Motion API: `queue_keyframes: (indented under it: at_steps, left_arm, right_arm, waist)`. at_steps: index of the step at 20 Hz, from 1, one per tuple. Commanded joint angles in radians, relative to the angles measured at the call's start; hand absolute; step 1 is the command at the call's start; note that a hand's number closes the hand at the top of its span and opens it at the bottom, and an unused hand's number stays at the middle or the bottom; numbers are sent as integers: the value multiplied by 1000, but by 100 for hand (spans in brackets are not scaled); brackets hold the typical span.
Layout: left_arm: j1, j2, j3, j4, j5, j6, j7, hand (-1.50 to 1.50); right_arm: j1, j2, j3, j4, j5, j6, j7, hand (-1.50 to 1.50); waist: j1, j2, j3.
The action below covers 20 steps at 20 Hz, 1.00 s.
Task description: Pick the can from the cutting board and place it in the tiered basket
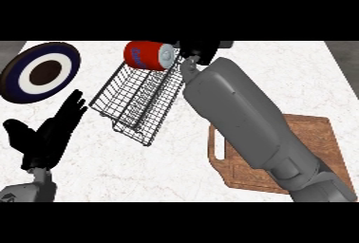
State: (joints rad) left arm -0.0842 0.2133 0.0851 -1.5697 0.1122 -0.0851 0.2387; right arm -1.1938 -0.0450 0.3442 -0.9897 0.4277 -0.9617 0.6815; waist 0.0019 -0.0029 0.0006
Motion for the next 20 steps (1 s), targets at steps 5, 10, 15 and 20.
queue_keyframes:
  at_steps: [5, 10, 15, 20]
  left_arm:
    - [16, -2, 19, 8, -4, 13, 3, 0]
    - [100, 21, 48, -25, 26, -38, -51, 0]
    - [96, -20, 2, -66, -38, 26, -18, 0]
    - [23, -9, 29, -19, 5, -7, -3, 0]
  right_arm:
    - [191, -166, -93, -284, 68, -20, 104, -150]
    - [363, -302, -159, -558, 56, 73, 160, -150]
    - [596, -439, -217, -863, -1, 171, 206, -150]
    - [712, -567, -397, -970, -186, 276, 137, -150]
  waist:
    - [-46, -10, 0]
    - [-33, -8, 0]
    - [-39, -8, 0]
    - [-20, 0, 0]
